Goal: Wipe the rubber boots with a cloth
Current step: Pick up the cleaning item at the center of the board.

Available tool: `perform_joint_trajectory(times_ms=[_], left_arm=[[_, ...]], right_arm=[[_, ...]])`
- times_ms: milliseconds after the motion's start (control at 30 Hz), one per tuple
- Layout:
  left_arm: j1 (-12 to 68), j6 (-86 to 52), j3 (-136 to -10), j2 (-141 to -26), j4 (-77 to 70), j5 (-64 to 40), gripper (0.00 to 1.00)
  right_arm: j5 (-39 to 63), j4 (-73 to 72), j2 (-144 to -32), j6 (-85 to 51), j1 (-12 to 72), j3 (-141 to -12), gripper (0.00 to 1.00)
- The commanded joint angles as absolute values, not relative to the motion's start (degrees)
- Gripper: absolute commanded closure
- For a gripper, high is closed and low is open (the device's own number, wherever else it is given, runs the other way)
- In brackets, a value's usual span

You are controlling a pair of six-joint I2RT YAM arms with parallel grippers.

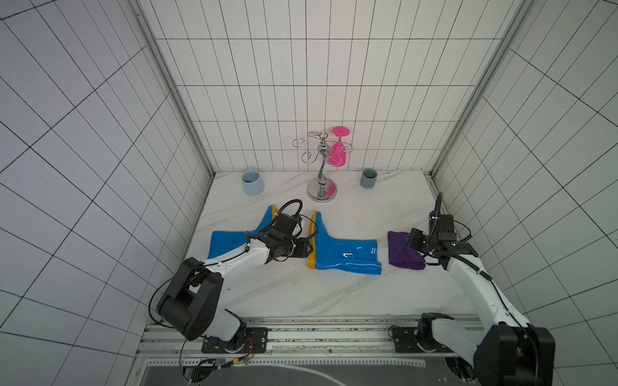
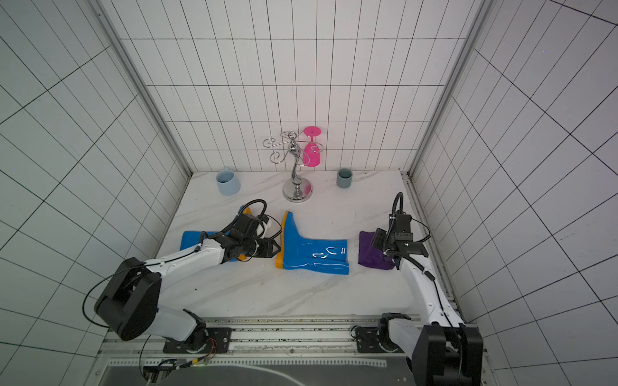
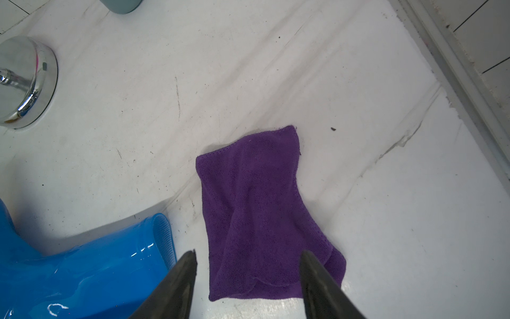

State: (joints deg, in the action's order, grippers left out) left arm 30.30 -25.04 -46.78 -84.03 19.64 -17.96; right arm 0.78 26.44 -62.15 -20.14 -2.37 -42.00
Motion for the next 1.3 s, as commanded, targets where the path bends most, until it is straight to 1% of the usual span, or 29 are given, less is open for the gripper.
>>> perform_joint_trajectory(times_ms=[0, 367, 467, 600, 700, 1100, 1167, 1200, 1267], left_arm=[[29.9, -24.9, -48.0, -85.9, 15.9, -19.4, 0.53], [29.7, -25.1, -48.3, -90.0, 13.2, -21.2, 0.54], [29.8, -25.2, -48.0, -90.7, 13.0, -21.2, 0.57], [29.7, -25.0, -47.4, -90.7, 12.7, -21.2, 0.61], [29.6, -25.0, -47.2, -90.7, 12.5, -21.5, 0.62], [29.7, -25.0, -46.7, -92.1, 10.9, -23.4, 0.62], [29.7, -25.0, -46.7, -92.2, 10.9, -23.4, 0.63], [29.7, -25.0, -46.7, -92.2, 10.9, -23.4, 0.63], [29.6, -25.0, -46.7, -92.3, 10.9, -23.4, 0.62]], right_arm=[[0.0, 27.8, -62.9, -20.4, -2.4, -42.4, 0.39], [0.0, 27.1, -64.0, -21.0, -1.8, -41.7, 0.39], [0.0, 26.9, -65.5, -21.3, -1.2, -41.7, 0.39], [-0.5, 27.8, -70.4, -21.7, 0.5, -42.2, 0.39], [-2.9, 29.2, -74.4, -22.5, 2.7, -43.1, 0.39], [-8.3, 25.0, -86.0, -23.1, 4.8, -44.5, 0.37], [-8.3, 24.0, -88.0, -23.0, 5.2, -44.4, 0.39], [-8.3, 23.6, -88.8, -23.0, 5.3, -44.2, 0.41], [-7.9, 22.5, -90.2, -23.0, 5.5, -43.4, 0.51]])
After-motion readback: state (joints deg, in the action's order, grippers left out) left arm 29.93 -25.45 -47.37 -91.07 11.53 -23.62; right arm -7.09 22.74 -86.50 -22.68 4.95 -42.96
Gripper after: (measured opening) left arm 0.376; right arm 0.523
